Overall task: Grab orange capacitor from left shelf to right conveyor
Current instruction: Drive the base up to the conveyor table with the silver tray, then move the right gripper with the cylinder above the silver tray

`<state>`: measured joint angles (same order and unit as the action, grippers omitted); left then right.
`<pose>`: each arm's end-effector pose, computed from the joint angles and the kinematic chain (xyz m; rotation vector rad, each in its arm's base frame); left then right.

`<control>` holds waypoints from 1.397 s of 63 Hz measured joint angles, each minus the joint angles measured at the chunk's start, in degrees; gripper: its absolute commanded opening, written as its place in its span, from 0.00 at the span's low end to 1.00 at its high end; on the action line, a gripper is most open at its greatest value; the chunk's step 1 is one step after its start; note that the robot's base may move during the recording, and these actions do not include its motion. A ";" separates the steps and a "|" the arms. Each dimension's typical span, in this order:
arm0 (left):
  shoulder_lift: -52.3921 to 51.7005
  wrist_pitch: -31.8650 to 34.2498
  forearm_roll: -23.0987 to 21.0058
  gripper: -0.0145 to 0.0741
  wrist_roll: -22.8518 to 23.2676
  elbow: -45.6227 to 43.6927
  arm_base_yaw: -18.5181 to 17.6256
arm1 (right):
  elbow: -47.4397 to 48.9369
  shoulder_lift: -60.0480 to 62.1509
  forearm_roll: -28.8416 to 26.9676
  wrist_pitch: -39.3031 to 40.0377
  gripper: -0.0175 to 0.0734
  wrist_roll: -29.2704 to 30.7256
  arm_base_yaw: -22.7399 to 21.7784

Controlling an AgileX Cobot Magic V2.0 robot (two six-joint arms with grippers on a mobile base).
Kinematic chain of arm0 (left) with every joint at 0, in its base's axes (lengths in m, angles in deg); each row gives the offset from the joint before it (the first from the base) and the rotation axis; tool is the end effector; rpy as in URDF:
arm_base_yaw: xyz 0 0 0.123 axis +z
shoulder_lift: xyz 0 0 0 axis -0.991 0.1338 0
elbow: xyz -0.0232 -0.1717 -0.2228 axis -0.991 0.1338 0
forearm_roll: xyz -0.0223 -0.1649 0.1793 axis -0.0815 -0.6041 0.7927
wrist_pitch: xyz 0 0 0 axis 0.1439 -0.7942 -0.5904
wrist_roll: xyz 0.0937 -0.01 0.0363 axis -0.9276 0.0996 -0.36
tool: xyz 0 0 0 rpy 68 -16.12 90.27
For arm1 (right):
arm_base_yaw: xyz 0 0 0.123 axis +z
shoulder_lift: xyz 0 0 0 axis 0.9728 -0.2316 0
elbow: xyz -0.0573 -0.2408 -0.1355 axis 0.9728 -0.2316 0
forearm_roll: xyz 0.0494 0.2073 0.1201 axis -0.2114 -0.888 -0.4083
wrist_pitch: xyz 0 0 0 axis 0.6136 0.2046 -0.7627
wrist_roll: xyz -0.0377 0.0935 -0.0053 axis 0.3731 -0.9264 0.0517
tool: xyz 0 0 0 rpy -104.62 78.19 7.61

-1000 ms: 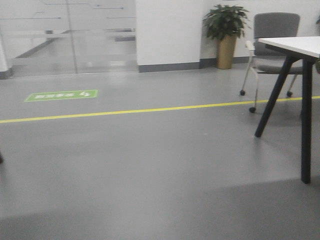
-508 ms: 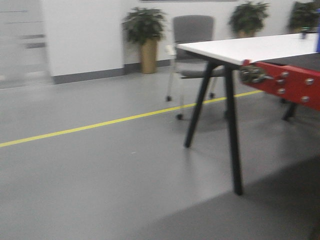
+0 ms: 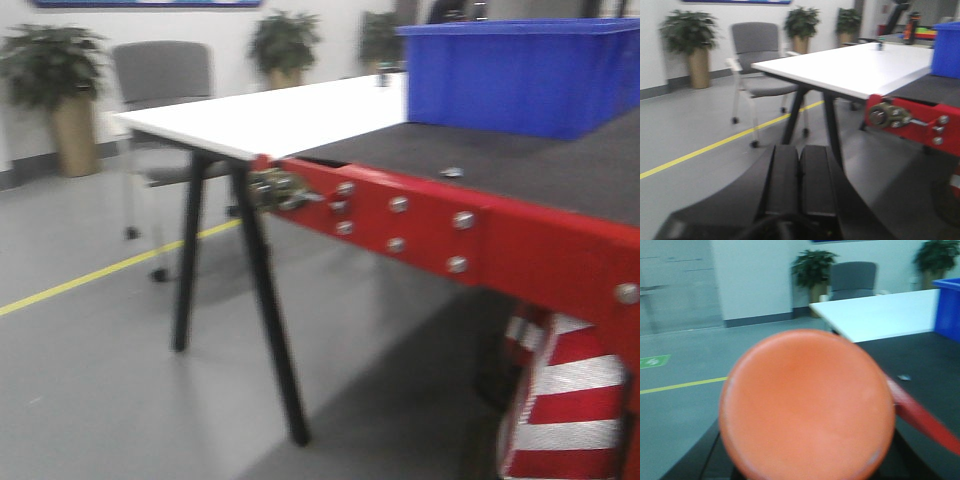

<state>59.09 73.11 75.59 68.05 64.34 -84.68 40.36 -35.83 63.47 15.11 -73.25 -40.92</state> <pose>0.0620 -0.0025 0.2023 0.0316 1.5199 -0.0332 0.0227 0.0091 0.2948 -0.3632 1.5500 0.5263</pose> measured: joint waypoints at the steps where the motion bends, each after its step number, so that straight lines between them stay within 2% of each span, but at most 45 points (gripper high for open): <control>1: 0.00 0.00 0.00 0.05 0.00 0.00 0.00 | 0.00 0.00 0.00 0.00 0.26 0.00 0.00; 88: 0.00 0.00 0.00 0.05 0.00 0.00 0.00 | 0.00 0.00 0.00 0.00 0.26 0.00 0.00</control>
<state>59.09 73.11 75.59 68.05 64.34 -84.68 40.36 -35.83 63.47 15.11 -73.25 -40.92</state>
